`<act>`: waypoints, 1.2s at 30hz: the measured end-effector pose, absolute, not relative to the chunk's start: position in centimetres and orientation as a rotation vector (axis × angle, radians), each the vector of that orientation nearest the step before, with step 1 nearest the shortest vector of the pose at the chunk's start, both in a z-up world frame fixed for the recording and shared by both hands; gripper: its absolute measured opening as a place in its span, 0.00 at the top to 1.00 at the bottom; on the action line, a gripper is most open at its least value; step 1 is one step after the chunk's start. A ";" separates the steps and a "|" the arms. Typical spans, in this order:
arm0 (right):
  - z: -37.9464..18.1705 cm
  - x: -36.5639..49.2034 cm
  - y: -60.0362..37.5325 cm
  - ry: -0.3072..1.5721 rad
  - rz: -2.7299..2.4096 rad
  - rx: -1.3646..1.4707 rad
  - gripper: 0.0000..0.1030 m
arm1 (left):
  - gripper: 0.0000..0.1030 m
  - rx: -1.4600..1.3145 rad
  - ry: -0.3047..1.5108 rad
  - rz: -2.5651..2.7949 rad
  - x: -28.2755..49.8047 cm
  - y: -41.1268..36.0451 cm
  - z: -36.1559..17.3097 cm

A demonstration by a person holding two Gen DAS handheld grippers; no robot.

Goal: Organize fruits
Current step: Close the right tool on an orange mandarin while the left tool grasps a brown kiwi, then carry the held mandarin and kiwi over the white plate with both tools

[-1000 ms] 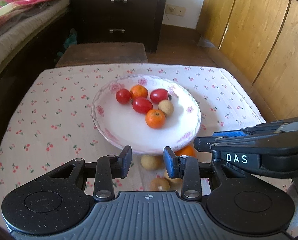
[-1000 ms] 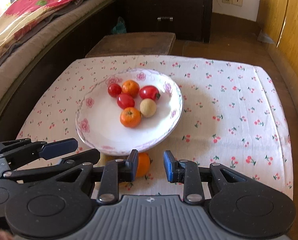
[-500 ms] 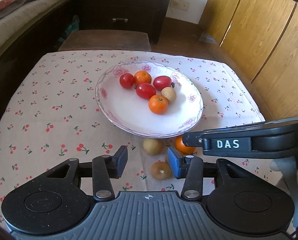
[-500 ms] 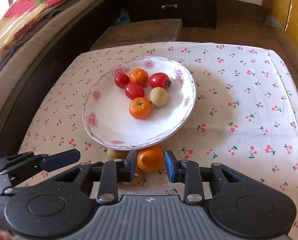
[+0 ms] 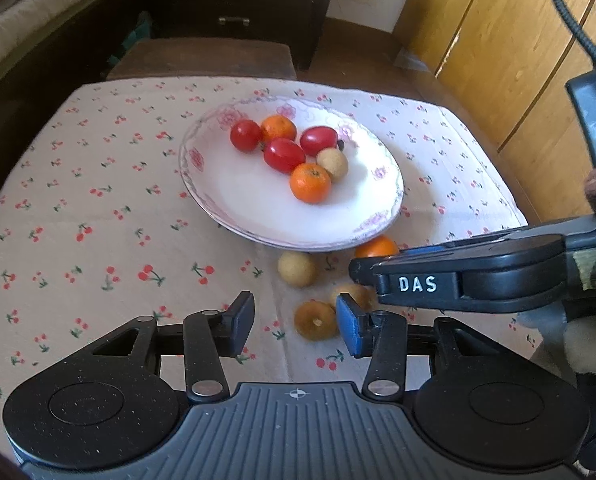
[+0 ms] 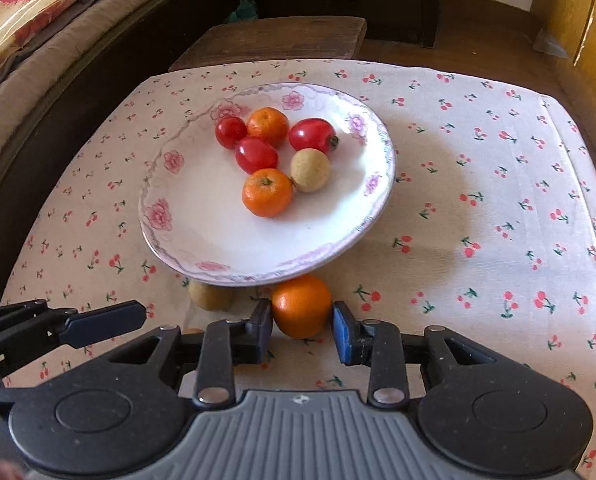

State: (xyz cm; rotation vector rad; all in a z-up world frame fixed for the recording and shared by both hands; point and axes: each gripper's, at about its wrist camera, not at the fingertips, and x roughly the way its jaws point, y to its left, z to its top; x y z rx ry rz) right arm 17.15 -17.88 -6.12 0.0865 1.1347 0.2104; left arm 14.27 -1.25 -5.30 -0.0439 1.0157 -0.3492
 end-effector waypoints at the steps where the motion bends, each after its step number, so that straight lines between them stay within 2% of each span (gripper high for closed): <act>1: -6.1 17.0 -18.1 1.136 0.210 0.090 0.68 | 0.48 -0.039 1.019 -0.352 14.3 -1.4 -5.4; 8: -5.9 16.4 -19.5 1.134 0.202 0.109 0.68 | 0.53 -0.052 1.068 -0.361 14.8 -2.2 -6.8; 18: -5.7 16.2 -19.9 1.125 0.191 0.107 0.68 | 0.57 -0.056 1.052 -0.340 15.3 -3.0 -6.9; 22: -5.6 16.1 -19.7 1.129 0.192 0.097 0.68 | 0.66 -0.052 1.050 -0.358 15.4 -3.3 -7.0; 36: -5.1 14.0 -19.7 1.136 0.191 0.064 0.68 | 0.67 -0.013 1.034 -0.368 13.8 -2.7 -6.2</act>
